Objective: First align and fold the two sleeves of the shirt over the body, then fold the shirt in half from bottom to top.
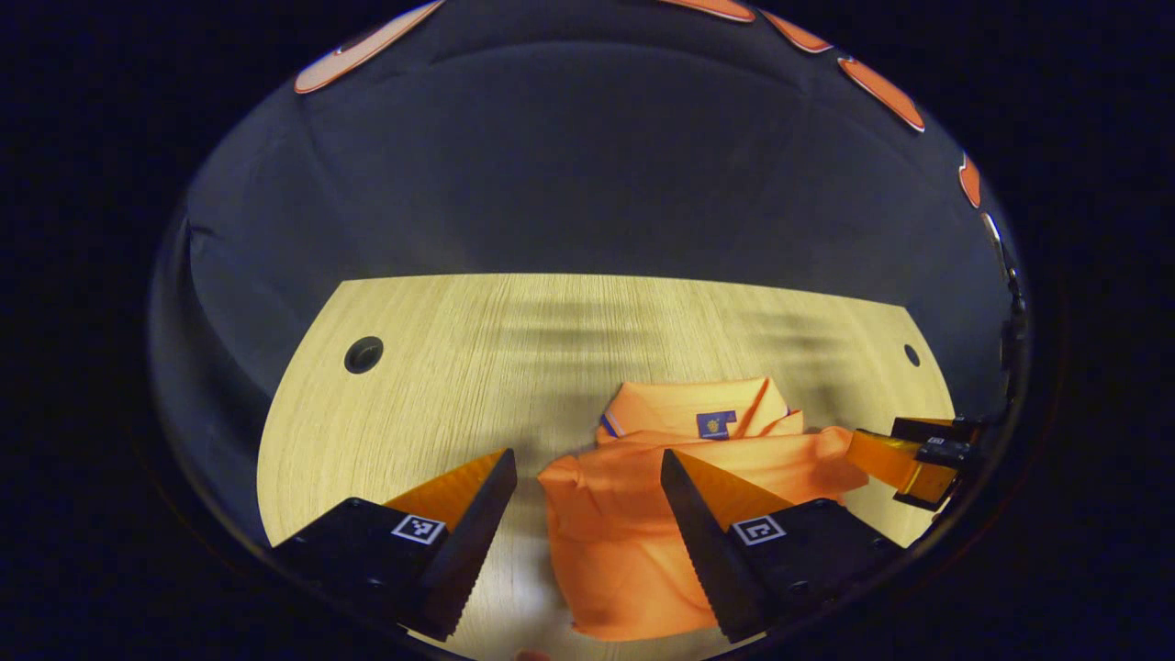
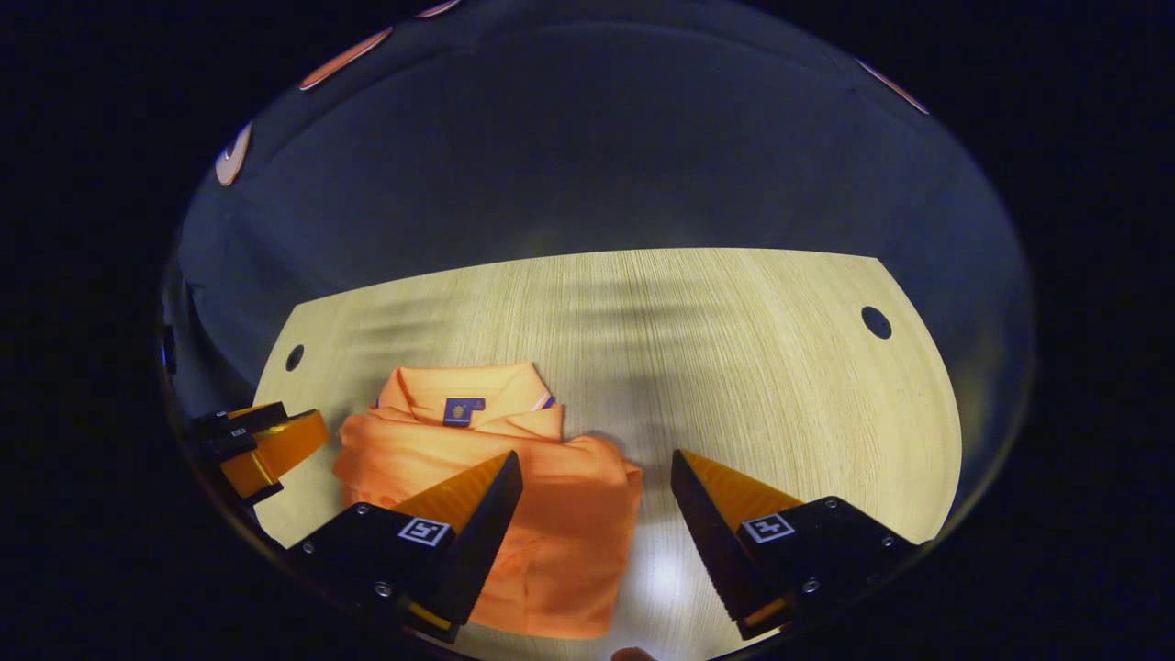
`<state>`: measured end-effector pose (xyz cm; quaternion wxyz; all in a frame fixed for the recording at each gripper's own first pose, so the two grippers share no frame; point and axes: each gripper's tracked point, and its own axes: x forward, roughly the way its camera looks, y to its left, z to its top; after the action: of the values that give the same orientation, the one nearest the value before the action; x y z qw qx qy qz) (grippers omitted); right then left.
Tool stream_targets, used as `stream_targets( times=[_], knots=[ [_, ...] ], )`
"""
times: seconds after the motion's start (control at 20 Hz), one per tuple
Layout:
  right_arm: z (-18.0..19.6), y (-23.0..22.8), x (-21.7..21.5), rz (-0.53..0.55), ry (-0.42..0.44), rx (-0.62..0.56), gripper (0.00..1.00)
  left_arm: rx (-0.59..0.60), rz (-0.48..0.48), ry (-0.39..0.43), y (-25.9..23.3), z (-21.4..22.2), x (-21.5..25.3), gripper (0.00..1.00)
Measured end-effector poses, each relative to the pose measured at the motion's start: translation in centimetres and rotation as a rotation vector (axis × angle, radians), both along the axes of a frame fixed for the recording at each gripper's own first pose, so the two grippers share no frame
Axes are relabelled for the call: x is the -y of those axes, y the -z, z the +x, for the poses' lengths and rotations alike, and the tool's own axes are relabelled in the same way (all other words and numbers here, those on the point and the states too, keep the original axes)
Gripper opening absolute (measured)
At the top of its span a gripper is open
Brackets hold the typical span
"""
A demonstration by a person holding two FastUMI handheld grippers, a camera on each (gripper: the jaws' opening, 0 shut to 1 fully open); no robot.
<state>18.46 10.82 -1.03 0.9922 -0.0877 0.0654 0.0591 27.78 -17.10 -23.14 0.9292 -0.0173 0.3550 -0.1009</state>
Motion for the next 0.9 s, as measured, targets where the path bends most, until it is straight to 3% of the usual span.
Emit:
stream_targets(
  times=[0.35, 0.65, 0.9],
  knots=[
    [-9.7, -3.5, -0.3, 0.030, -0.074, 0.170, 0.99, 0.211, -0.084, -0.002, -10.4, -5.2, -1.7, 0.99],
    [-20.2, -5.9, 0.5, 0.074, -0.133, 0.356, 0.99, 0.462, -0.067, -0.010, -19.8, -13.9, -4.4, 0.99],
    [-26.7, -5.5, 1.4, 0.089, -0.192, 0.483, 0.99, 0.608, -0.097, -0.042, -23.7, -19.6, -6.3, 0.98]
  ],
)
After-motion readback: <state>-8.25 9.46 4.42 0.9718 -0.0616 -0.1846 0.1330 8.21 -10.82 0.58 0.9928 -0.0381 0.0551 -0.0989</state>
